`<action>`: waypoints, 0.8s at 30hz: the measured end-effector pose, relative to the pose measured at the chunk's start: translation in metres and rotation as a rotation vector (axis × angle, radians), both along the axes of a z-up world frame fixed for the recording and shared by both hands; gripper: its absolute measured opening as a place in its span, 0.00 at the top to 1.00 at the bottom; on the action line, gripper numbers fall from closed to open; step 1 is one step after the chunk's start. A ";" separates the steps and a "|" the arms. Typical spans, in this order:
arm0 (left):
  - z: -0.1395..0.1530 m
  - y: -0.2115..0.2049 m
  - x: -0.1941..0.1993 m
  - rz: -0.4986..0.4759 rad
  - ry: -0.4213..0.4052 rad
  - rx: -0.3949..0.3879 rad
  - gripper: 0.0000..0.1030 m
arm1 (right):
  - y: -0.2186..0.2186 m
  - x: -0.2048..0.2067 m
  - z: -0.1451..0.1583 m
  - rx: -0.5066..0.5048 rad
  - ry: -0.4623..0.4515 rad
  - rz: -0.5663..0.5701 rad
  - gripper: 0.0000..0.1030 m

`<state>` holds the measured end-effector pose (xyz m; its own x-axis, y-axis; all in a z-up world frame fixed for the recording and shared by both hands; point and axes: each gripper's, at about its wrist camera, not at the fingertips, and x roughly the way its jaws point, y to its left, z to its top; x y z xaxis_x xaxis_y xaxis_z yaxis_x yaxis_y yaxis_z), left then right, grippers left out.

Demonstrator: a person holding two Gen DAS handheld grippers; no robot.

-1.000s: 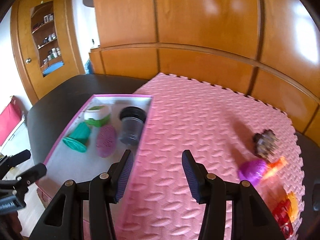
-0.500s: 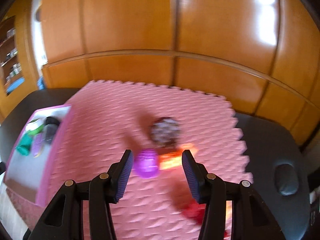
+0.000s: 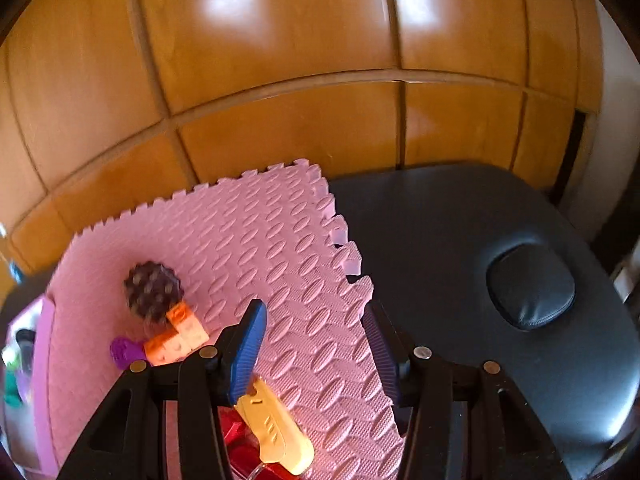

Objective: Organize rigid objects
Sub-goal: 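Grasp the magenta suction-cup toy with the left tool while the right tool approaches the yellow piece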

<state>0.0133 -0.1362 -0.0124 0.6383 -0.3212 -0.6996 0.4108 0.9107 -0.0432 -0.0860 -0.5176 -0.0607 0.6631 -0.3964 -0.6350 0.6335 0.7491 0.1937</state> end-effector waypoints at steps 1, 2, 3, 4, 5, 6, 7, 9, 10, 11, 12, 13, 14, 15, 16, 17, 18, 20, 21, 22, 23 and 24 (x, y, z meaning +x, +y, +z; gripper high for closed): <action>0.000 -0.006 0.002 -0.008 0.006 -0.003 0.17 | -0.001 -0.001 0.000 0.006 -0.003 0.000 0.51; 0.001 -0.012 0.003 -0.019 0.012 -0.009 0.17 | -0.001 -0.002 0.001 0.009 -0.008 0.002 0.51; 0.002 -0.020 0.004 -0.034 0.014 -0.011 0.17 | -0.001 -0.002 0.001 0.010 -0.012 0.005 0.51; 0.002 -0.027 0.005 -0.047 0.015 -0.011 0.17 | 0.001 -0.002 0.001 0.009 -0.012 0.010 0.51; 0.003 -0.036 0.006 -0.067 0.012 -0.012 0.17 | 0.003 -0.001 0.001 0.007 -0.009 0.016 0.51; 0.003 -0.044 0.006 -0.081 0.010 -0.007 0.17 | 0.004 0.000 0.001 0.006 -0.006 0.022 0.51; 0.002 -0.052 0.007 -0.099 0.012 -0.001 0.17 | 0.006 0.001 0.001 0.003 -0.005 0.028 0.51; 0.001 -0.071 0.009 -0.137 0.021 -0.001 0.17 | 0.009 0.003 0.001 -0.001 -0.007 0.036 0.51; 0.000 -0.079 0.010 -0.151 0.023 0.002 0.17 | 0.009 0.003 0.001 -0.003 -0.008 0.039 0.51; -0.003 -0.090 0.012 -0.170 0.027 0.009 0.17 | 0.009 0.003 0.001 -0.002 -0.010 0.042 0.51; -0.005 -0.098 0.013 -0.182 0.030 0.013 0.17 | 0.009 0.003 0.001 0.002 -0.011 0.043 0.51; -0.007 -0.106 0.015 -0.195 0.036 0.015 0.17 | 0.008 0.002 0.001 0.008 -0.013 0.045 0.51; -0.009 -0.114 0.017 -0.207 0.046 0.016 0.17 | 0.008 0.002 0.002 0.014 -0.016 0.045 0.51; -0.011 -0.123 0.020 -0.220 0.055 0.016 0.17 | 0.007 0.001 0.001 0.021 -0.017 0.044 0.51; -0.012 -0.130 0.021 -0.229 0.057 0.017 0.17 | 0.006 0.001 0.001 0.028 -0.019 0.043 0.51; -0.014 -0.138 0.022 -0.240 0.054 0.020 0.17 | 0.005 0.001 0.001 0.036 -0.020 0.043 0.51; -0.016 -0.147 0.024 -0.251 0.051 0.024 0.17 | 0.004 0.001 0.001 0.042 -0.021 0.044 0.51; -0.019 -0.161 0.027 -0.271 0.053 0.022 0.18 | 0.003 0.002 0.000 0.051 -0.020 0.046 0.51; -0.020 -0.169 0.029 -0.282 0.051 0.018 0.21 | 0.003 0.002 -0.001 0.055 -0.018 0.049 0.51; -0.022 -0.175 0.031 -0.290 0.048 0.018 0.24 | 0.003 0.003 -0.001 0.057 -0.016 0.051 0.51; -0.024 -0.183 0.033 -0.299 0.047 0.021 0.25 | 0.003 0.004 -0.002 0.059 -0.012 0.054 0.51; -0.026 -0.190 0.035 -0.306 0.050 0.022 0.25 | 0.004 0.005 -0.002 0.059 -0.008 0.056 0.50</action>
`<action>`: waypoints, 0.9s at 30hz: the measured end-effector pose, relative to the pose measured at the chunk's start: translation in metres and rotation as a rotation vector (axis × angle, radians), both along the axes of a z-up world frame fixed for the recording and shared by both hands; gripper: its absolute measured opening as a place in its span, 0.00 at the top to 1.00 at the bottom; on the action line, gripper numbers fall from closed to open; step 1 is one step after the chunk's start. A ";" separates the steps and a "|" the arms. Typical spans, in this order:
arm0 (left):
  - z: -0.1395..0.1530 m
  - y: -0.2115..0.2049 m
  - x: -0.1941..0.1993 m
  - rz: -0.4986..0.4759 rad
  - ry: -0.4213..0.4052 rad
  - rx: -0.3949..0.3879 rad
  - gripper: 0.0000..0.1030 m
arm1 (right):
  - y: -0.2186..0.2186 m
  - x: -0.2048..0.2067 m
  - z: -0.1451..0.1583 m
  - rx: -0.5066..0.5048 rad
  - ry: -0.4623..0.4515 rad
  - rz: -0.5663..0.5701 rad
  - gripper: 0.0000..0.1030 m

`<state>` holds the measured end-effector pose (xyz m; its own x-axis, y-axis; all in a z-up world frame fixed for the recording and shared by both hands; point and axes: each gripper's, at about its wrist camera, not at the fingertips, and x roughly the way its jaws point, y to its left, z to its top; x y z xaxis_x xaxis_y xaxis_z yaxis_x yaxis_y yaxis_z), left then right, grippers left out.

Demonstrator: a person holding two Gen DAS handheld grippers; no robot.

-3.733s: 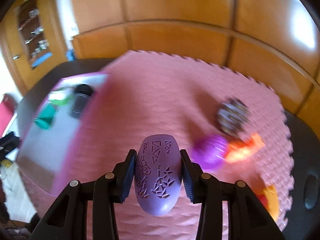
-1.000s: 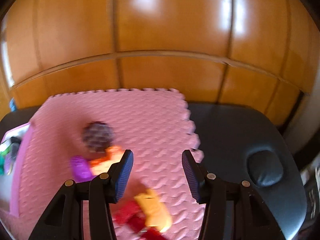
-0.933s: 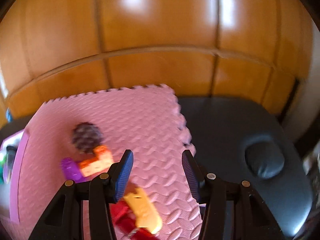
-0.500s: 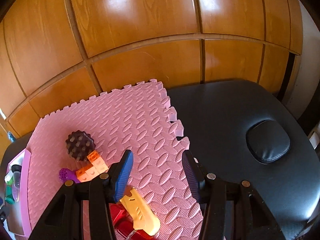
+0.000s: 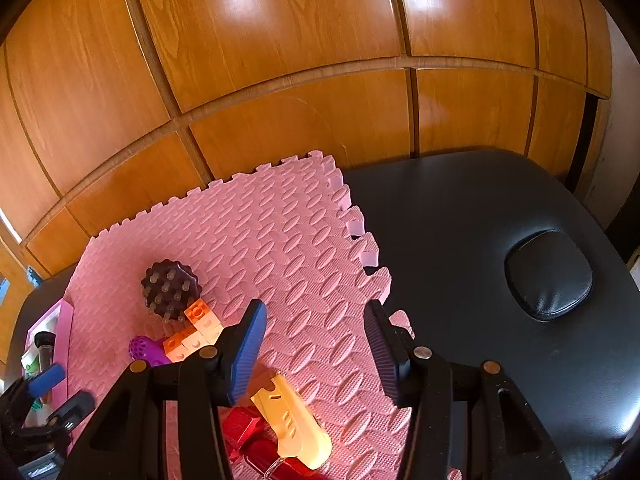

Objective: Organize rigid objects
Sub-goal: 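Grasp the magenta suction-cup toy with the left tool while the right tool approaches the yellow piece, then grasp the yellow flat piece with the right tool while the left tool holds the suction-cup toy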

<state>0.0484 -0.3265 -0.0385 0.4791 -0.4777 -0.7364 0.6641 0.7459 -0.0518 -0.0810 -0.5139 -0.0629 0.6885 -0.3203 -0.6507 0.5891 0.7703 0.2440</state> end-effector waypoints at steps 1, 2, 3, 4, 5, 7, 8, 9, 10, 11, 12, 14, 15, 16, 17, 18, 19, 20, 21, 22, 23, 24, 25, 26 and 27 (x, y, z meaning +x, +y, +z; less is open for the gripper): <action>-0.002 -0.006 0.002 -0.004 0.006 -0.002 0.25 | 0.000 0.001 0.000 0.001 0.002 0.003 0.50; -0.004 -0.013 0.005 -0.009 0.013 -0.008 0.25 | 0.000 0.001 -0.001 0.002 0.004 0.006 0.51; -0.006 -0.018 0.007 -0.012 0.017 -0.013 0.26 | 0.000 0.002 -0.001 0.002 0.004 0.008 0.51; -0.008 -0.024 0.010 -0.013 0.021 -0.016 0.28 | 0.000 0.002 -0.001 0.002 0.006 0.008 0.50; -0.011 -0.030 0.013 -0.012 0.026 -0.020 0.30 | 0.000 0.002 -0.001 0.004 0.007 0.009 0.50; -0.017 -0.039 0.020 -0.010 0.041 -0.022 0.40 | -0.001 0.003 -0.002 0.012 0.008 0.011 0.50; -0.022 -0.044 0.025 -0.007 0.055 -0.017 0.45 | -0.002 0.003 -0.002 0.015 0.009 0.011 0.50; -0.028 -0.048 0.030 -0.008 0.078 -0.013 0.60 | -0.002 0.003 -0.003 0.018 0.009 0.011 0.50; -0.034 -0.049 0.035 -0.010 0.115 -0.020 0.67 | -0.002 0.004 -0.003 0.020 0.009 0.011 0.50; -0.038 -0.047 0.040 0.000 0.147 -0.037 0.67 | -0.003 0.004 -0.003 0.019 0.011 0.010 0.50; -0.038 -0.044 0.041 0.005 0.151 -0.056 0.68 | -0.003 0.004 -0.003 0.018 0.012 0.009 0.50; -0.035 -0.036 0.039 0.009 0.150 -0.073 0.69 | -0.004 0.004 -0.003 0.021 0.012 0.007 0.50; -0.034 -0.030 0.037 0.011 0.149 -0.076 0.69 | -0.004 0.004 -0.004 0.023 0.012 0.006 0.50; -0.033 -0.025 0.036 0.018 0.151 -0.075 0.69 | -0.004 0.004 -0.004 0.023 0.014 0.006 0.50; -0.033 -0.017 0.033 0.030 0.156 -0.077 0.69 | -0.004 0.004 -0.005 0.022 0.017 0.007 0.51; -0.032 -0.009 0.030 0.043 0.162 -0.081 0.69 | -0.004 0.004 -0.005 0.020 0.019 0.008 0.50; -0.032 -0.001 0.027 0.052 0.166 -0.082 0.69 | -0.003 0.004 -0.006 0.017 0.022 0.009 0.50; -0.032 0.007 0.022 0.057 0.167 -0.081 0.69 | -0.003 0.005 -0.006 0.014 0.025 0.009 0.50; -0.033 0.017 0.016 0.060 0.162 -0.077 0.69 | -0.003 0.005 -0.007 0.012 0.028 0.010 0.50; -0.033 0.024 0.011 0.062 0.158 -0.072 0.69 | -0.003 0.005 -0.008 0.010 0.036 0.010 0.50; -0.034 0.031 0.004 0.062 0.153 -0.065 0.69 | -0.003 0.006 -0.009 0.011 0.041 0.010 0.50; -0.033 0.038 -0.004 0.058 0.142 -0.064 0.69 | -0.003 0.006 -0.010 0.013 0.047 0.009 0.50; -0.034 0.044 -0.011 0.053 0.135 -0.059 0.69 | -0.003 0.007 -0.011 0.014 0.052 0.008 0.50; -0.034 0.047 -0.017 0.047 0.132 -0.055 0.69 | -0.004 0.007 -0.012 0.015 0.057 0.005 0.50; -0.035 0.051 -0.023 0.040 0.128 -0.051 0.69 | -0.004 0.007 -0.013 0.015 0.062 0.001 0.50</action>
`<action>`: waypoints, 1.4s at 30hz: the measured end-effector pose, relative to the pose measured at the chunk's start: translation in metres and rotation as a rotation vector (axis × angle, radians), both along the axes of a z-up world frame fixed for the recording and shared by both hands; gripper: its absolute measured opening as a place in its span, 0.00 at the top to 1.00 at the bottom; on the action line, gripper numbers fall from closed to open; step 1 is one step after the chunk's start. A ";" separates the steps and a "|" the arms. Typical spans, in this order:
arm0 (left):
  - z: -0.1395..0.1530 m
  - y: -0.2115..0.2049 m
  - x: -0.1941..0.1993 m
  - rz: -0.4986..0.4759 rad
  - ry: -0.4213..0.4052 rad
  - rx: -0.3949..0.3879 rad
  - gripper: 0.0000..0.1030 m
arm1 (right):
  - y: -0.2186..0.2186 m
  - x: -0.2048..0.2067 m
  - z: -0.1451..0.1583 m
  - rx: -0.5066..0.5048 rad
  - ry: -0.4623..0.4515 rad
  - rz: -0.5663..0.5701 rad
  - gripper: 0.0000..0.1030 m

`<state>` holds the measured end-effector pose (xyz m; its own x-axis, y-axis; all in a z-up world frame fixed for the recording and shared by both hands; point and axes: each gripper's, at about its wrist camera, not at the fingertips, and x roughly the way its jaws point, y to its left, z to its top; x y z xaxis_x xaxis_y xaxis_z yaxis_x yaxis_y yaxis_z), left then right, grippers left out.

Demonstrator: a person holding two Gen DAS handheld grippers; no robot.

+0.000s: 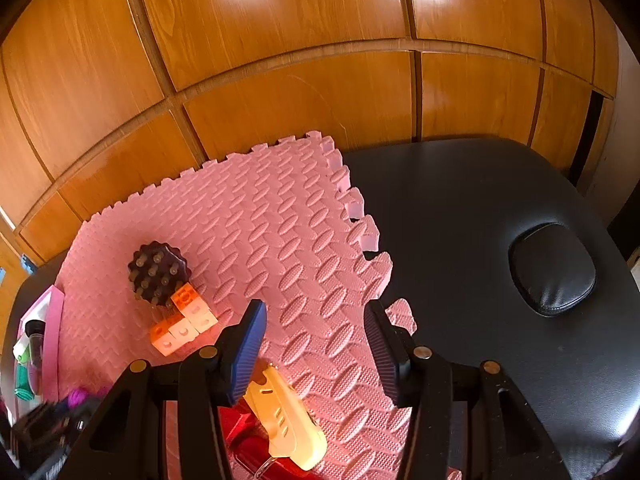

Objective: Organize rigid objects
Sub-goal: 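Grasp the yellow flat piece with the right tool while the left tool holds the suction-cup toy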

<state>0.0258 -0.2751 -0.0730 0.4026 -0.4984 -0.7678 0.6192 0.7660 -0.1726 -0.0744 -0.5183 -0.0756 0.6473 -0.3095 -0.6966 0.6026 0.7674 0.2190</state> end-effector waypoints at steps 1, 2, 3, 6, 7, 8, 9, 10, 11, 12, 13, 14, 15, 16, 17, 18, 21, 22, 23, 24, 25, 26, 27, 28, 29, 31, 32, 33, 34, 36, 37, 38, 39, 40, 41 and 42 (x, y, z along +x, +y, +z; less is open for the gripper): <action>0.000 0.004 -0.007 -0.007 -0.012 0.004 0.69 | -0.001 0.000 -0.001 0.002 0.003 -0.005 0.50; -0.001 0.007 -0.014 -0.015 -0.026 0.014 0.69 | -0.002 -0.001 -0.002 0.005 0.005 -0.009 0.51; -0.001 0.008 -0.019 -0.025 -0.040 0.021 0.69 | -0.003 -0.001 -0.002 0.010 0.007 -0.013 0.51; -0.004 0.006 -0.033 -0.074 -0.113 0.059 0.69 | -0.006 -0.002 -0.005 0.025 0.013 -0.026 0.50; -0.004 0.005 -0.033 -0.080 -0.121 0.064 0.69 | -0.007 -0.002 -0.006 0.031 0.013 -0.031 0.51; -0.006 0.004 -0.033 -0.082 -0.122 0.067 0.69 | -0.008 -0.003 -0.006 0.038 0.012 -0.034 0.51; -0.008 0.004 -0.032 -0.078 -0.120 0.062 0.69 | -0.009 -0.003 -0.007 0.046 0.010 -0.037 0.51; -0.010 0.004 -0.030 -0.074 -0.121 0.055 0.68 | -0.011 -0.005 -0.007 0.059 0.004 -0.042 0.50; -0.014 0.004 -0.028 -0.065 -0.115 0.055 0.69 | -0.011 -0.006 -0.007 0.067 -0.002 -0.045 0.51; -0.015 0.005 -0.029 -0.058 -0.139 0.047 0.69 | -0.013 -0.007 -0.007 0.076 -0.010 -0.048 0.51; -0.016 0.005 -0.030 -0.058 -0.151 0.050 0.69 | -0.014 -0.008 -0.007 0.086 -0.022 -0.052 0.51; -0.016 0.004 -0.031 -0.057 -0.156 0.052 0.69 | -0.014 -0.009 -0.006 0.091 -0.027 -0.055 0.51; -0.015 0.005 -0.030 -0.053 -0.153 0.050 0.69 | -0.015 -0.010 -0.006 0.095 -0.031 -0.058 0.51; -0.016 0.004 -0.030 -0.052 -0.152 0.046 0.69 | -0.015 -0.010 -0.006 0.097 -0.033 -0.060 0.51; -0.016 0.004 -0.029 -0.053 -0.156 0.047 0.69 | -0.016 -0.010 -0.006 0.100 -0.035 -0.061 0.51; -0.016 0.004 -0.029 -0.054 -0.158 0.050 0.69 | -0.016 -0.010 -0.006 0.102 -0.036 -0.059 0.51; -0.017 0.002 -0.032 -0.053 -0.179 0.066 0.68 | -0.014 -0.008 -0.007 0.099 -0.032 -0.049 0.51; -0.018 0.002 -0.032 -0.053 -0.180 0.065 0.68 | -0.013 -0.007 -0.007 0.098 -0.029 -0.043 0.51; -0.018 0.003 -0.031 -0.052 -0.177 0.060 0.68 | -0.012 -0.006 -0.007 0.097 -0.027 -0.036 0.51; -0.018 0.003 -0.031 -0.052 -0.177 0.058 0.68 | -0.011 -0.004 -0.007 0.096 -0.025 -0.030 0.51; -0.018 0.003 -0.031 -0.053 -0.179 0.057 0.68 | -0.010 -0.003 -0.007 0.094 -0.022 -0.022 0.51; -0.018 0.003 -0.031 -0.054 -0.181 0.058 0.68 | -0.008 -0.001 -0.007 0.092 -0.018 -0.013 0.51; -0.018 0.003 -0.032 -0.054 -0.184 0.058 0.68 | -0.007 0.000 -0.008 0.090 -0.015 -0.007 0.51; -0.018 0.003 -0.032 -0.055 -0.186 0.057 0.68 | -0.005 0.001 -0.007 0.087 -0.014 0.003 0.51; -0.018 0.003 -0.032 -0.055 -0.188 0.056 0.68 | -0.004 0.002 -0.007 0.086 -0.017 0.014 0.51; -0.018 0.004 -0.033 -0.055 -0.190 0.054 0.68 | 0.001 0.004 -0.006 0.081 -0.023 0.044 0.51; -0.018 0.004 -0.033 -0.055 -0.190 0.051 0.68 | 0.005 0.006 -0.005 0.072 -0.022 0.059 0.51; -0.018 0.005 -0.033 -0.055 -0.190 0.048 0.69 | 0.008 0.008 -0.005 0.061 -0.019 0.073 0.50; -0.018 0.005 -0.033 -0.055 -0.190 0.046 0.69 | 0.013 0.010 -0.004 0.046 -0.015 0.094 0.50; -0.018 0.006 -0.033 -0.056 -0.190 0.041 0.69 | 0.021 0.013 -0.003 0.028 -0.012 0.125 0.46; -0.018 0.007 -0.033 -0.056 -0.190 0.040 0.69 | 0.025 0.016 -0.003 0.017 -0.008 0.147 0.41; -0.018 0.007 -0.034 -0.056 -0.190 0.037 0.69 | 0.028 0.017 -0.003 0.008 -0.002 0.158 0.39; -0.018 0.007 -0.034 -0.056 -0.190 0.035 0.69 | 0.032 0.019 -0.004 -0.002 0.007 0.166 0.39; -0.018 0.008 -0.034 -0.056 -0.189 0.034 0.69 | 0.034 0.021 -0.005 -0.012 0.020 0.173 0.39; -0.018 0.008 -0.034 -0.056 -0.189 0.032 0.69 | 0.034 0.022 -0.006 -0.013 0.026 0.173 0.39; -0.018 0.008 -0.034 -0.056 -0.188 0.029 0.69 | 0.034 0.022 -0.007 -0.011 0.032 0.169 0.39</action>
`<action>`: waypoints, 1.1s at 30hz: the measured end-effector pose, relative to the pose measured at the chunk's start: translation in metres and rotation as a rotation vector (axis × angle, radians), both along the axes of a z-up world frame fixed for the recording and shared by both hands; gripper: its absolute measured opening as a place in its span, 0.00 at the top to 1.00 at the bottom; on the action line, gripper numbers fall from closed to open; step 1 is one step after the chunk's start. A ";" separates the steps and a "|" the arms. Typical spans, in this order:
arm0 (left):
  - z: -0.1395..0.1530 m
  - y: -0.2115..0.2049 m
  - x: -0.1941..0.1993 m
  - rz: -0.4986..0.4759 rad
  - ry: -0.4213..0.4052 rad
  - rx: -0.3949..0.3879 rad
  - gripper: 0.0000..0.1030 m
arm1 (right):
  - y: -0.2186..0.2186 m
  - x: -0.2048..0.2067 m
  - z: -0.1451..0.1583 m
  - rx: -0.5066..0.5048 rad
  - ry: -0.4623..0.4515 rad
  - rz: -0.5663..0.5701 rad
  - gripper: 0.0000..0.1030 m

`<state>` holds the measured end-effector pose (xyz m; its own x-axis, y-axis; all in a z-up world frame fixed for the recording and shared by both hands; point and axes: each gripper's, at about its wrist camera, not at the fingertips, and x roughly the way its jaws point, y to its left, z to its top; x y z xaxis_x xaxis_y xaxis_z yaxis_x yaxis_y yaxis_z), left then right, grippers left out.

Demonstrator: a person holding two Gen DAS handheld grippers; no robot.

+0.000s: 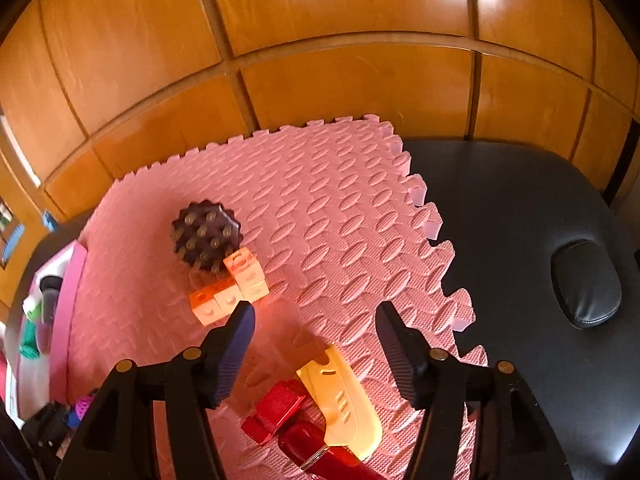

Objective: Organize rigid objects
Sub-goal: 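Grasp the yellow flat piece with the right tool while the left tool holds the suction-cup toy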

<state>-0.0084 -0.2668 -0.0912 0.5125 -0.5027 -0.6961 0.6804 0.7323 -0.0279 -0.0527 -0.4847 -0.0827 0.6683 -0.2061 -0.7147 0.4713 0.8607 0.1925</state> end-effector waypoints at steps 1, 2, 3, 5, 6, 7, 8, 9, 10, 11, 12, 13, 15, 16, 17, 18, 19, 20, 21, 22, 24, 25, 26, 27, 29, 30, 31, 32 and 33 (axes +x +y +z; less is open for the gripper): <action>0.000 0.000 0.000 -0.001 0.001 -0.002 0.69 | -0.001 0.000 -0.001 0.005 0.004 -0.004 0.39; 0.000 0.001 0.000 -0.001 0.002 -0.005 0.69 | -0.003 -0.001 -0.002 0.012 0.007 -0.008 0.39; 0.000 0.001 0.000 -0.001 0.002 -0.005 0.69 | -0.004 0.000 -0.003 0.016 0.010 -0.015 0.38; 0.000 0.001 -0.001 0.000 0.001 -0.005 0.69 | -0.007 -0.001 -0.004 0.023 0.015 -0.023 0.39; 0.000 0.001 -0.001 0.000 0.001 -0.006 0.69 | -0.008 -0.002 -0.004 0.024 0.015 -0.029 0.38; 0.000 0.001 0.000 0.000 0.001 -0.007 0.69 | -0.012 -0.005 -0.003 0.036 0.010 -0.043 0.39; 0.000 0.001 0.000 0.000 0.003 -0.009 0.69 | -0.014 -0.008 -0.003 0.058 0.006 -0.055 0.38; 0.000 0.001 0.000 0.000 0.004 -0.011 0.69 | -0.018 -0.011 -0.005 0.098 0.003 -0.062 0.38; 0.000 0.002 0.000 0.000 0.006 -0.013 0.69 | -0.023 -0.014 -0.008 0.142 0.006 -0.069 0.38; 0.000 0.002 0.000 0.000 0.008 -0.016 0.69 | -0.026 -0.016 -0.010 0.165 0.022 -0.093 0.38; 0.000 0.002 0.000 0.000 0.010 -0.018 0.69 | -0.028 -0.019 -0.010 0.171 0.029 -0.114 0.38; 0.000 0.002 0.001 0.000 0.011 -0.020 0.69 | -0.030 -0.022 -0.009 0.186 0.020 -0.124 0.38; 0.000 0.003 0.001 0.000 0.012 -0.022 0.69 | -0.031 -0.029 -0.006 0.231 -0.009 -0.116 0.38; 0.000 0.003 0.001 0.000 0.013 -0.023 0.69 | -0.030 -0.031 -0.005 0.237 -0.011 -0.109 0.38; 0.000 0.003 0.000 0.001 0.013 -0.024 0.69 | -0.027 -0.031 -0.005 0.222 0.011 -0.102 0.38; 0.000 0.003 0.000 0.001 0.013 -0.024 0.69 | -0.024 -0.029 -0.007 0.197 0.056 -0.096 0.38; 0.000 0.003 0.000 0.000 0.014 -0.026 0.69 | -0.021 -0.026 -0.010 0.177 0.104 -0.092 0.38; 0.001 0.003 0.000 0.000 0.014 -0.027 0.69 | -0.017 -0.025 -0.014 0.160 0.141 -0.092 0.40; 0.001 0.003 0.000 -0.001 0.015 -0.027 0.69 | -0.015 -0.024 -0.016 0.151 0.165 -0.085 0.43; 0.001 0.003 -0.001 0.000 0.014 -0.027 0.69 | -0.012 -0.026 -0.017 0.155 0.167 -0.069 0.44; 0.001 0.003 -0.001 0.000 0.012 -0.025 0.69 | -0.007 -0.028 -0.018 0.148 0.188 -0.037 0.45; 0.001 0.002 -0.001 0.001 0.011 -0.023 0.69 | -0.003 -0.027 -0.019 0.138 0.201 -0.012 0.45; 0.001 0.002 -0.001 0.001 0.011 -0.023 0.69 | 0.000 -0.026 -0.019 0.126 0.207 0.005 0.45; 0.001 0.002 -0.001 0.001 0.011 -0.024 0.69 | 0.003 -0.024 -0.020 0.112 0.219 0.020 0.45; 0.001 0.002 -0.001 0.001 0.012 -0.026 0.69 | 0.008 -0.019 -0.024 0.071 0.246 0.027 0.46; 0.001 0.002 -0.001 0.001 0.012 -0.026 0.69 | 0.008 -0.017 -0.026 0.063 0.253 0.028 0.47; 0.001 0.002 -0.001 0.001 0.011 -0.025 0.68 | 0.008 -0.014 -0.028 0.058 0.256 0.033 0.48; 0.001 0.002 -0.001 0.001 0.011 -0.025 0.68 | 0.008 -0.011 -0.028 0.036 0.250 0.035 0.48; 0.001 0.002 -0.001 0.001 0.010 -0.025 0.68 | 0.008 -0.008 -0.029 0.015 0.250 0.041 0.48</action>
<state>-0.0094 -0.2644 -0.0907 0.5064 -0.5197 -0.6882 0.6792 0.7320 -0.0530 -0.0608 -0.4766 -0.1117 0.4783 -0.1708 -0.8614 0.4709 0.8779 0.0874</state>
